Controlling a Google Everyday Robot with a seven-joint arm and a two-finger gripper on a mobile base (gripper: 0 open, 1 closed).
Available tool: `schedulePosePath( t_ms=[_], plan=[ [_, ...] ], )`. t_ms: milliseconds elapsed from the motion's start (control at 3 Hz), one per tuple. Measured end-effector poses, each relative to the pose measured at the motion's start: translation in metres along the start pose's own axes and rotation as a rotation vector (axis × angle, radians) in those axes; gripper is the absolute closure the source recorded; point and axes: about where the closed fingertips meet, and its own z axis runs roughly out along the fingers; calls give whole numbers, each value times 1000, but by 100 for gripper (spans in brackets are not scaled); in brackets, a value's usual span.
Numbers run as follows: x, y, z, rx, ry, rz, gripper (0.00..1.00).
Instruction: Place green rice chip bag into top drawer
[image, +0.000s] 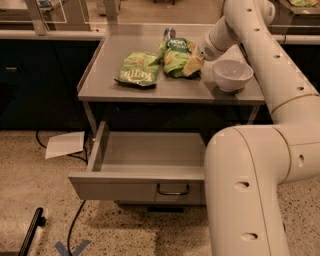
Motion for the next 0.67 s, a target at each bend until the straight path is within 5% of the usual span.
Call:
schedulePosePath(
  t_ms=[333, 667],
  plan=[
    [0, 0, 0, 0, 0, 0, 88],
    [0, 0, 0, 0, 0, 0, 100]
  ],
)
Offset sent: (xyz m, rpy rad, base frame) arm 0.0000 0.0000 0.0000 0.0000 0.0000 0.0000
